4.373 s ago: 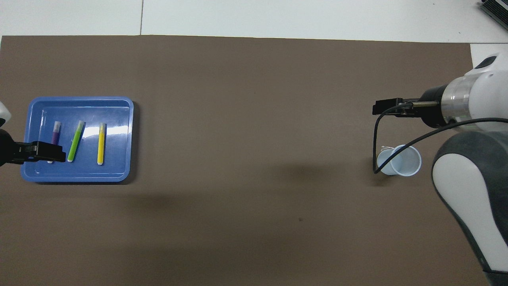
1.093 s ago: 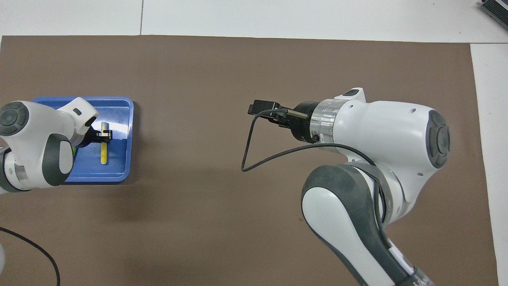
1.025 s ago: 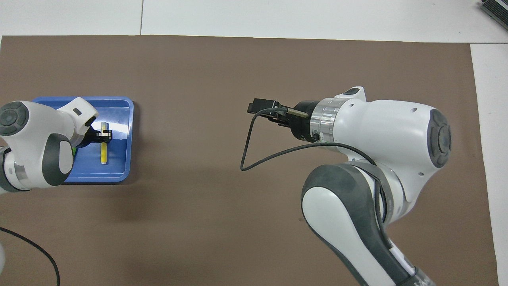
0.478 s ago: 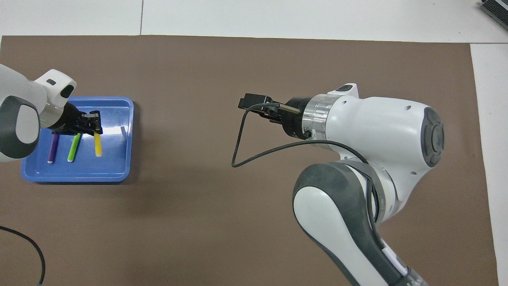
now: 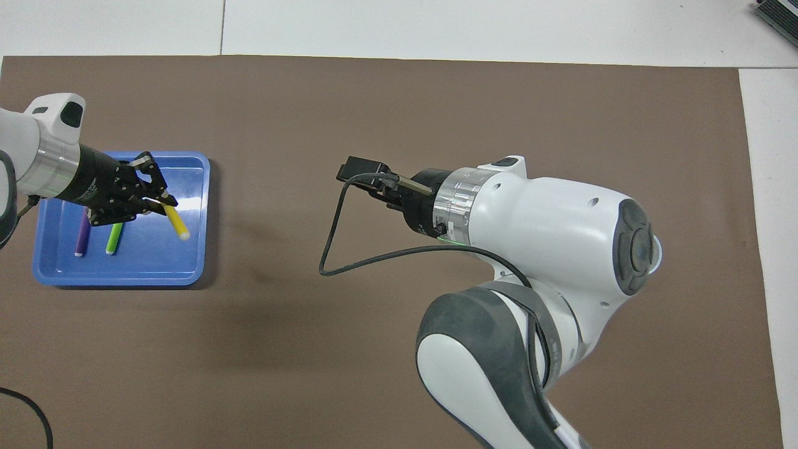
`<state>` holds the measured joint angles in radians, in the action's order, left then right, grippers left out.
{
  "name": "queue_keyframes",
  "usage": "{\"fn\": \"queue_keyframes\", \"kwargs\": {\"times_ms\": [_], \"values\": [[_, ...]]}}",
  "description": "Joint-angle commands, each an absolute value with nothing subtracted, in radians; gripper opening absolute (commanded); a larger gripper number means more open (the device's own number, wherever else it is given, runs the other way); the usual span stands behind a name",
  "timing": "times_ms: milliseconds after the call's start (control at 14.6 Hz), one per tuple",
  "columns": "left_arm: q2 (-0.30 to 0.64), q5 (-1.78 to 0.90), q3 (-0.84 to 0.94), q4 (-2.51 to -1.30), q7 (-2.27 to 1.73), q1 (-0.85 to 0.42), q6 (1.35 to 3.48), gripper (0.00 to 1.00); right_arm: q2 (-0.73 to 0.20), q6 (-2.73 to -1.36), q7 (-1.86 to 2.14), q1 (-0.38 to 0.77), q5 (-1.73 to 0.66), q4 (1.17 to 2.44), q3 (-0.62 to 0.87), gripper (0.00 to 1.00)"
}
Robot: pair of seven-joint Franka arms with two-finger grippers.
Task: Transfer and insert pens with both arms
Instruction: 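Carry the yellow pen toward the right gripper while the right gripper reaches it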
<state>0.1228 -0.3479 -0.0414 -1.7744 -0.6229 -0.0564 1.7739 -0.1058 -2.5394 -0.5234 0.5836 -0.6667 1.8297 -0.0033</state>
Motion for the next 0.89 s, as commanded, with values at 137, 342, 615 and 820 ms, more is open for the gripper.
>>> {"fn": "queue_keyframes", "kwargs": {"times_ms": [137, 342, 615, 820], "values": [[0.052, -0.458, -0.046, -1.813, -0.999, -0.116, 1.729, 0.00, -0.132, -2.641, -0.548, 0.629, -0.733, 1.813, 0.000, 1.00], [0.022, -0.524, -0.046, -1.856, -1.165, -0.158, 1.746, 0.00, -0.150, -2.663, -0.540, 0.663, -0.732, 1.793, 0.000, 1.00], [-0.026, -0.630, -0.046, -1.891, -1.236, -0.160, 1.744, 0.00, -0.164, -2.689, -0.549, 0.699, -0.733, 1.776, 0.000, 1.00], [-0.080, -0.704, -0.046, -1.963, -1.246, -0.160, 1.770, 0.00, -0.184, -2.711, -0.549, 0.722, -0.733, 1.776, 0.002, 1.00]]}}
